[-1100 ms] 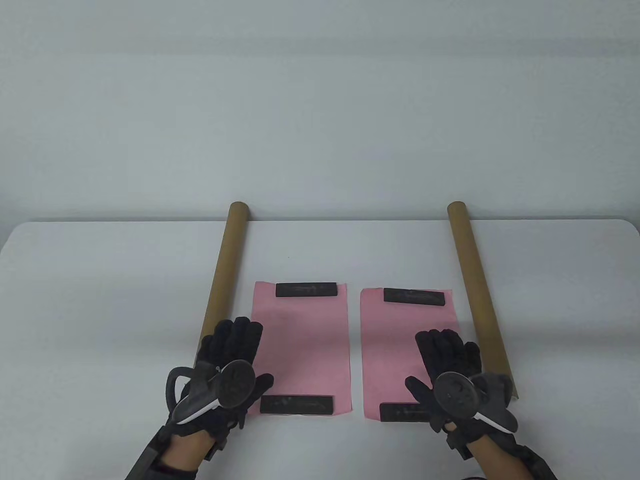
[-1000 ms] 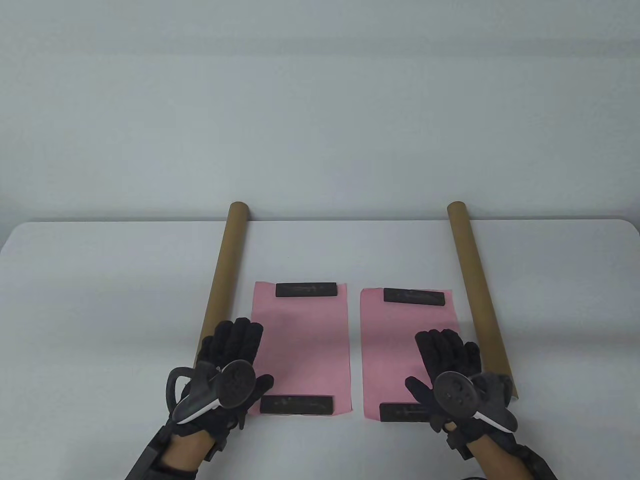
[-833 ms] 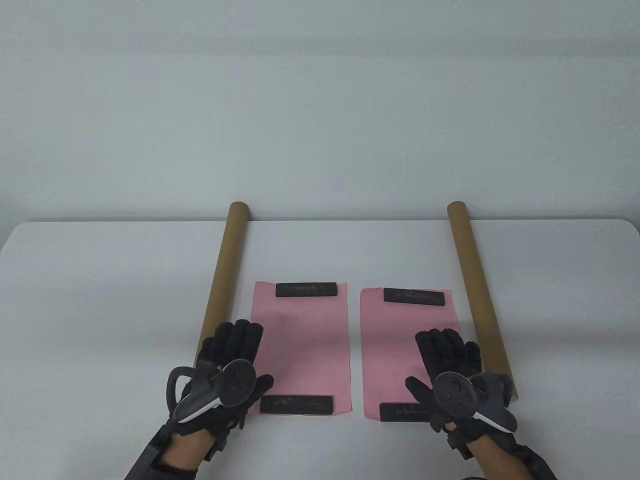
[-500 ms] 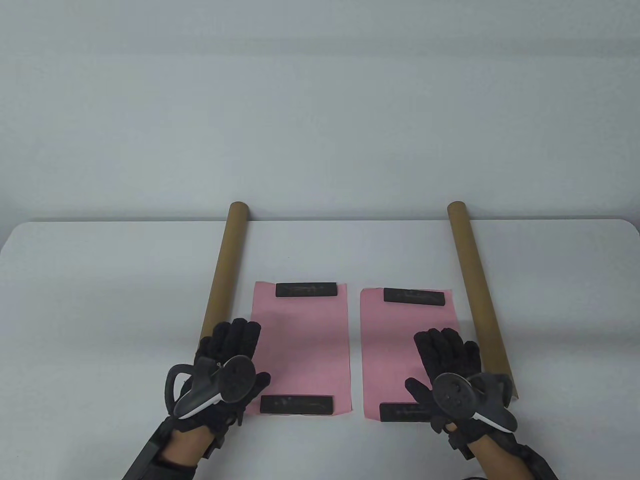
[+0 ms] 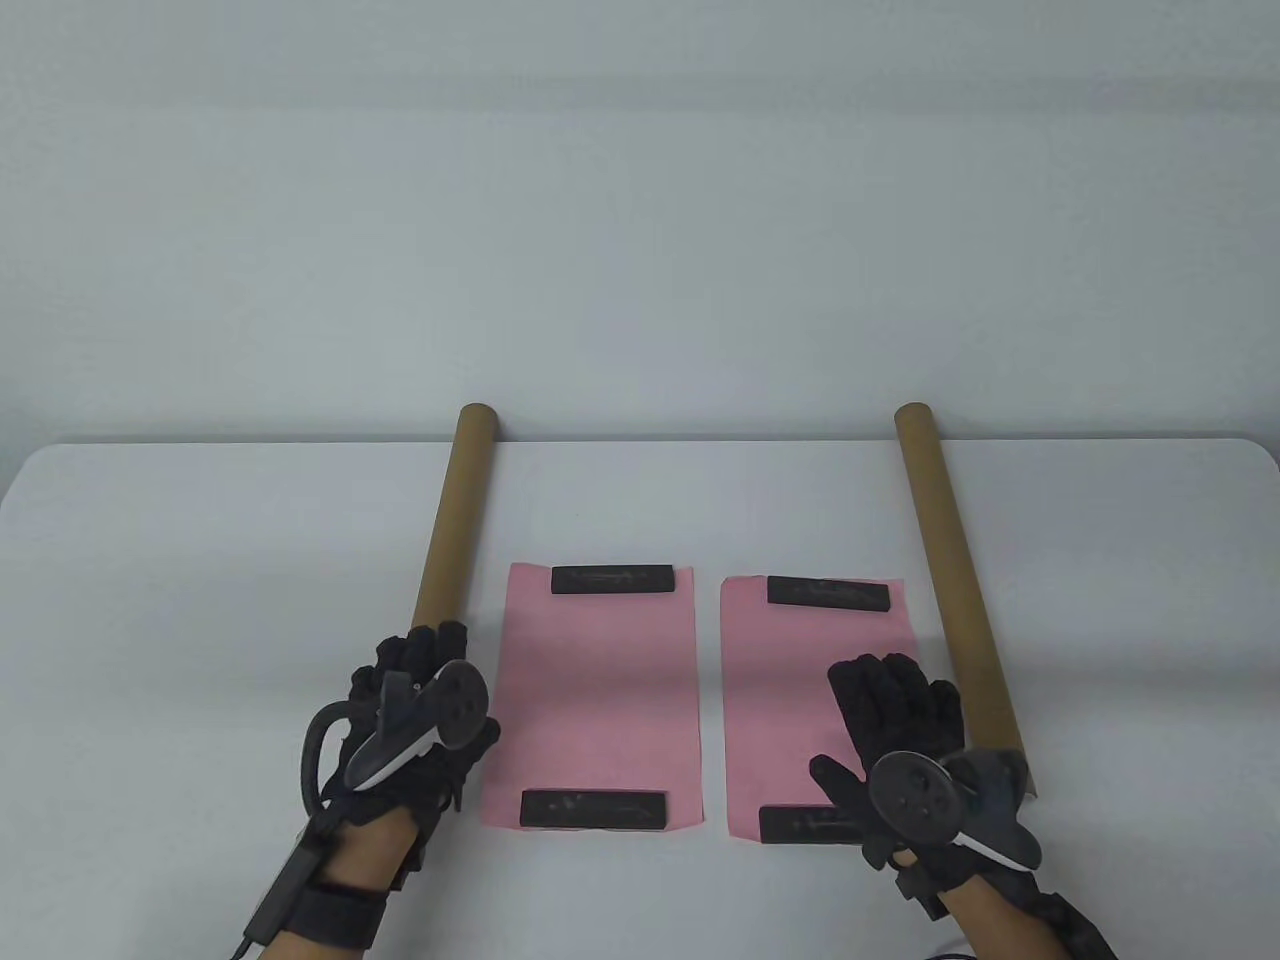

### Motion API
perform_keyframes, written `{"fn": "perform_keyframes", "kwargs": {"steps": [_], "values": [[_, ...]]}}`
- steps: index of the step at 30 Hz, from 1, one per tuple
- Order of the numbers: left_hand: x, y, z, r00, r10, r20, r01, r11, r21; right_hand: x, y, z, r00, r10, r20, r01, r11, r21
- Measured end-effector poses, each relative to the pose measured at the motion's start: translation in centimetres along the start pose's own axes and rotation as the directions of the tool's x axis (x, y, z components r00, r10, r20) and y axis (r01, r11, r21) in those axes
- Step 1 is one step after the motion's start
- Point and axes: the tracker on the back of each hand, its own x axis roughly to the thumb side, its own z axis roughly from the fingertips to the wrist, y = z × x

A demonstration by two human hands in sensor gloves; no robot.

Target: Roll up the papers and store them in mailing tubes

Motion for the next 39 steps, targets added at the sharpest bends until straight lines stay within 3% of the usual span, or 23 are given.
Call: {"fn": "perform_keyframes", "kwargs": {"steps": [4, 8, 13, 16, 18, 25, 29, 32, 34, 35, 39], "values": [[-1.0, -0.7, -3.3, 0.986, 0.016, -0.169, -0.051, 0.977, -0.207, -0.5, -0.1, 0.0, 1.0, -0.015, -0.016, 0.015, 1.0, 0.003], [-1.0, -1.2, -6.7, 0.961, -0.041, -0.274, -0.051, 0.946, -0.32, -0.7, -0.2, 0.3, 1.0, -0.014, -0.018, 0.014, 1.0, -0.007], [-1.3, -1.6, -9.8, 0.92, -0.071, -0.385, -0.111, 0.896, -0.43, -0.9, -0.3, 0.2, 0.999, -0.022, -0.027, 0.022, 1.0, -0.011], [-1.8, -2.0, -10.6, 0.871, -0.066, -0.487, -0.198, 0.86, -0.471, -0.8, -0.1, 0.1, 0.999, -0.024, -0.027, 0.024, 1.0, -0.001], [-2.1, -2.4, -11.3, 0.867, -0.065, -0.494, -0.222, 0.837, -0.499, -0.8, 0.1, 0.1, 0.999, -0.021, -0.024, 0.021, 1.0, 0.015], [-2.5, -2.5, -11.6, 0.847, 0.006, -0.531, -0.268, 0.868, -0.418, -0.9, 0.1, 0.1, 0.999, -0.031, -0.029, 0.031, 0.999, 0.016], [-3.7, -0.9, -10.7, 0.826, 0.075, -0.559, -0.305, 0.893, -0.331, -1.0, 0.2, 0.1, 0.998, -0.05, -0.033, 0.051, 0.998, 0.021], [-4.9, 0.4, -9.9, 0.829, 0.012, -0.559, -0.208, 0.935, -0.288, -1.0, 0.2, 0.1, 0.998, -0.059, -0.034, 0.06, 0.998, 0.026], [-5.3, 1.5, -8.8, 0.837, -0.068, -0.543, -0.07, 0.971, -0.229, -1.1, 0.1, 0.1, 0.997, -0.065, -0.036, 0.066, 0.998, 0.021], [-5.5, 2.3, -7.9, 0.849, -0.119, -0.515, 0.036, 0.985, -0.169, -1.2, 0.0, 0.1, 0.996, -0.078, -0.043, 0.078, 0.997, 0.012], [-5.8, 4.7, -4.5, 0.885, -0.11, -0.452, 0.139, 0.99, 0.033, -1.7, -0.1, 0.2, 0.992, -0.11, -0.062, 0.11, 0.994, 0.004]]}}
